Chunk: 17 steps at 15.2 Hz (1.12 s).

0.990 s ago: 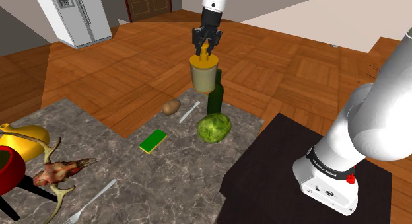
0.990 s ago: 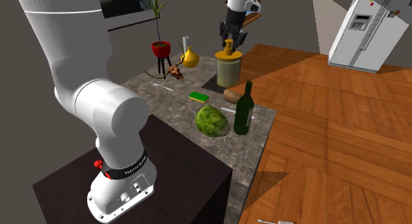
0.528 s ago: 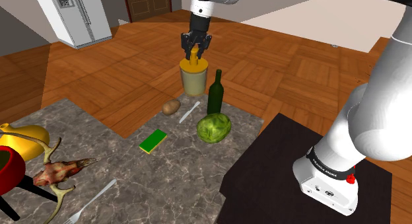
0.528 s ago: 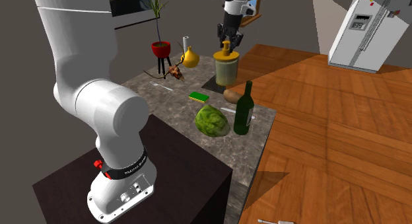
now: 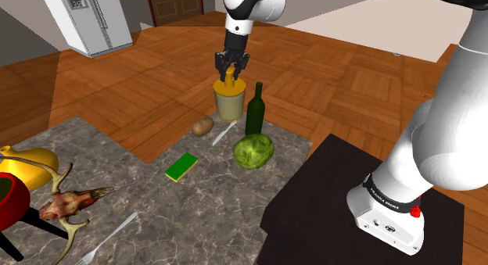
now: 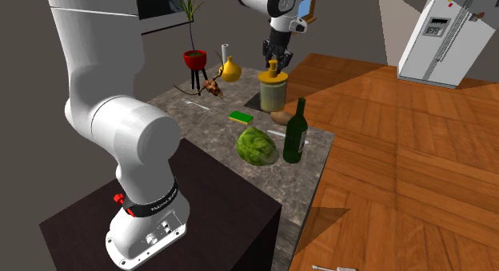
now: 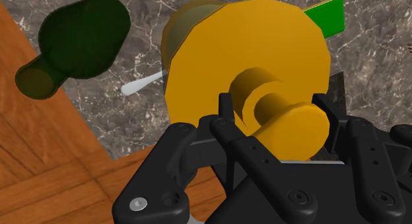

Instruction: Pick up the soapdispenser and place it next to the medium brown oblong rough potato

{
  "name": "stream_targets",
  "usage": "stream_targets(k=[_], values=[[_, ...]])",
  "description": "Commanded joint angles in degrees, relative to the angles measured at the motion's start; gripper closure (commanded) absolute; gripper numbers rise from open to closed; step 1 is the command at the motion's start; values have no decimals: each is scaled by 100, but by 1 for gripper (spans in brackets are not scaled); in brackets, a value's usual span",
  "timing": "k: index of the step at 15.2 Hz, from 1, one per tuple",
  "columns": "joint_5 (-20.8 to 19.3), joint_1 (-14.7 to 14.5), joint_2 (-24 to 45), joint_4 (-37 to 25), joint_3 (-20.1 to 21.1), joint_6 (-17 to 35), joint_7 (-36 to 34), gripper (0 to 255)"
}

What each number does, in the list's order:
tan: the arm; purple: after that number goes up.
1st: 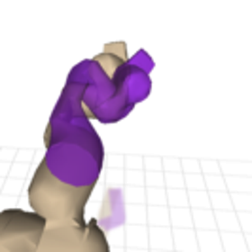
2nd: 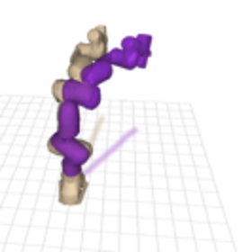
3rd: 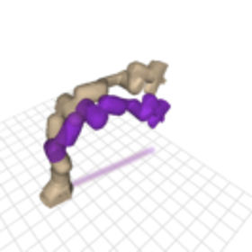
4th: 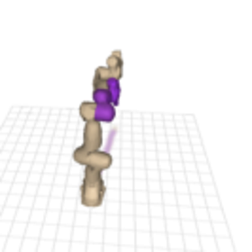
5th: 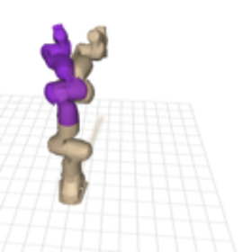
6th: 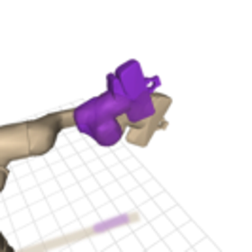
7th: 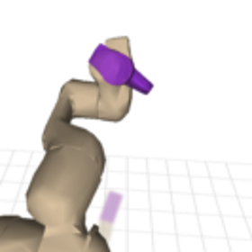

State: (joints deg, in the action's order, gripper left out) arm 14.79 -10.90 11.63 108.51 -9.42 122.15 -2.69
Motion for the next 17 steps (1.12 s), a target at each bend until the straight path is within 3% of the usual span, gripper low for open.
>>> stream_targets(k=[1,17], values=[[36,5,80,51,7,133,43,255],[360,47,708,478,108,1145,399,255]])
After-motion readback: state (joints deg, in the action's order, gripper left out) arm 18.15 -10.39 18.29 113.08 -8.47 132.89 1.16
